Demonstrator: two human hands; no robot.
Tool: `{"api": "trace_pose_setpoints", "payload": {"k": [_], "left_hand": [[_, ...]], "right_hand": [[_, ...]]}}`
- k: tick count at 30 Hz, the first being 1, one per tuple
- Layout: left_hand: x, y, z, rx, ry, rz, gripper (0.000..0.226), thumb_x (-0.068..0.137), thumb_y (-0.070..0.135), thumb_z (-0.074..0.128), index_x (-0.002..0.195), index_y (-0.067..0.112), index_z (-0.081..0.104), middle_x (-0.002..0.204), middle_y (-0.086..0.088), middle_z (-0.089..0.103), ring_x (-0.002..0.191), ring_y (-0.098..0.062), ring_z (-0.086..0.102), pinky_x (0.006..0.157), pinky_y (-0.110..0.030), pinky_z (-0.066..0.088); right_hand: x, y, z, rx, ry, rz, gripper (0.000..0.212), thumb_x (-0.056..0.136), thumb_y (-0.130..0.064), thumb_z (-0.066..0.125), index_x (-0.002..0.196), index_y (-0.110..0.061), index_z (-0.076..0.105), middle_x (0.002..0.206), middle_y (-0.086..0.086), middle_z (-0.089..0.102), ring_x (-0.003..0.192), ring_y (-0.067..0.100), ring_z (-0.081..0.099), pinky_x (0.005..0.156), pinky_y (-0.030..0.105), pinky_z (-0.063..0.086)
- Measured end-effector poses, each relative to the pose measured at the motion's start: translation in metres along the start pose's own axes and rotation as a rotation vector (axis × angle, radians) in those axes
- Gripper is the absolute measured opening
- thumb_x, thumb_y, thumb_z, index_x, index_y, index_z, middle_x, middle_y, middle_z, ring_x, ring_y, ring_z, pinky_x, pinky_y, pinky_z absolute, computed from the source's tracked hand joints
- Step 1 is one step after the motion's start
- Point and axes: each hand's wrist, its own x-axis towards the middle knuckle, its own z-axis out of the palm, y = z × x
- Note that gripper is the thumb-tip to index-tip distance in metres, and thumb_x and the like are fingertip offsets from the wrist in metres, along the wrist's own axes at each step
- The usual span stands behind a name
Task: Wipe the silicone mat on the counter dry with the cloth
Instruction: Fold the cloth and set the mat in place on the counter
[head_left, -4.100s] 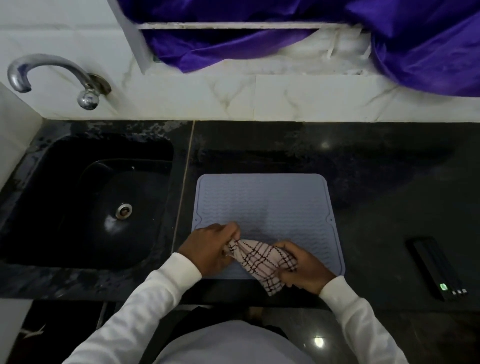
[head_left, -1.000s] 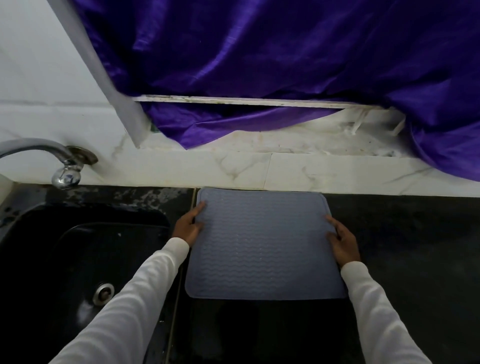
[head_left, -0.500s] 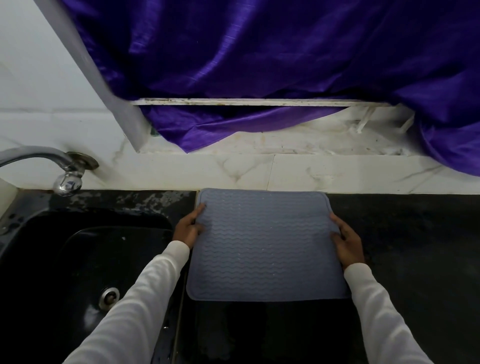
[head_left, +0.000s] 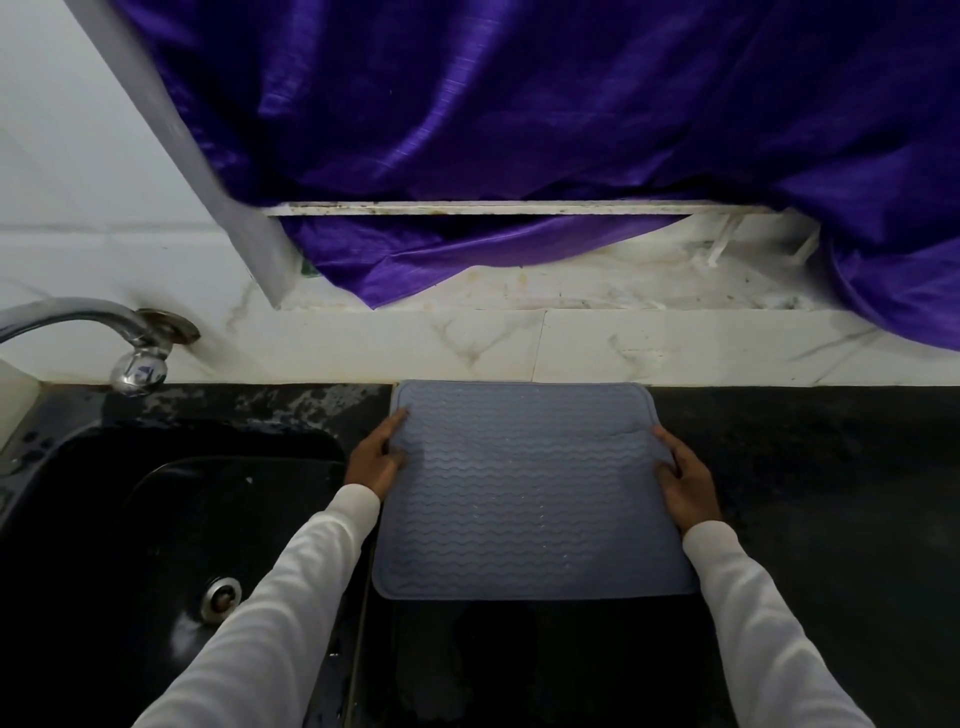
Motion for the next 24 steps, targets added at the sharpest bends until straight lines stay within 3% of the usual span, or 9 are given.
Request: {"api": "trace_pose_setpoints", "payload": {"k": [3, 7, 13, 17, 21, 24], "left_hand": [[-0.003, -0.004, 0.000, 0.138, 0.058, 0.116, 0.066, 0.082, -0.013, 0.056, 0.142, 0.015, 0.049, 0.149, -0.005, 0.043, 0.136, -0.020, 0.039, 0.111, -0.026, 0.030], [-0.008, -0.015, -0.006, 0.277, 0.086, 0.131, 0.066, 0.078, 0.004, 0.069, 0.140, 0.017, 0.050, 0.142, -0.008, 0.045, 0.129, -0.024, 0.045, 0.109, -0.041, 0.039], [-0.056, -0.027, -0.008, 0.316, 0.104, 0.126, 0.062, 0.076, 0.009, 0.073, 0.134, 0.018, 0.054, 0.133, -0.004, 0.046, 0.116, -0.017, 0.051, 0.101, -0.039, 0.046], [-0.095, -0.038, -0.006, 0.339, 0.124, 0.103, 0.061, 0.076, 0.009, 0.073, 0.133, 0.021, 0.055, 0.130, -0.002, 0.043, 0.108, -0.019, 0.056, 0.095, -0.038, 0.049], [-0.124, -0.053, 0.000, 0.407, 0.145, 0.089, 0.051, 0.077, 0.007, 0.074, 0.126, 0.014, 0.060, 0.131, -0.004, 0.043, 0.102, -0.024, 0.060, 0.089, -0.031, 0.049], [-0.137, -0.063, 0.005, 0.409, 0.165, 0.097, 0.047, 0.076, 0.001, 0.074, 0.122, 0.008, 0.064, 0.129, -0.008, 0.046, 0.105, -0.025, 0.060, 0.090, -0.026, 0.044]], "right_hand": [[0.002, 0.000, 0.000, -0.058, -0.011, -0.022, 0.047, 0.097, -0.009, 0.050, 0.142, -0.020, 0.044, 0.149, 0.006, 0.038, 0.136, 0.026, 0.035, 0.106, 0.029, 0.027], [-0.001, 0.006, -0.005, -0.173, 0.050, -0.055, 0.050, 0.092, -0.016, 0.060, 0.139, -0.023, 0.046, 0.144, 0.008, 0.034, 0.125, 0.028, 0.044, 0.109, 0.046, 0.035], [-0.021, 0.019, -0.024, -0.257, 0.082, 0.015, 0.056, 0.084, -0.015, 0.070, 0.136, -0.021, 0.049, 0.123, 0.012, 0.050, 0.107, 0.031, 0.055, 0.098, 0.047, 0.043], [-0.050, 0.031, -0.035, -0.223, 0.025, 0.007, 0.053, 0.082, -0.010, 0.072, 0.130, -0.024, 0.053, 0.094, 0.006, 0.060, 0.092, 0.027, 0.058, 0.084, 0.040, 0.046], [-0.076, 0.043, -0.038, -0.222, 0.024, -0.009, 0.052, 0.082, -0.006, 0.071, 0.124, -0.031, 0.054, 0.093, 0.008, 0.059, 0.086, 0.025, 0.059, 0.070, 0.036, 0.050], [-0.084, 0.047, -0.035, -0.201, 0.121, 0.010, 0.043, 0.083, -0.004, 0.070, 0.118, -0.026, 0.060, 0.095, 0.010, 0.058, 0.077, 0.022, 0.060, 0.047, 0.029, 0.052]]}}
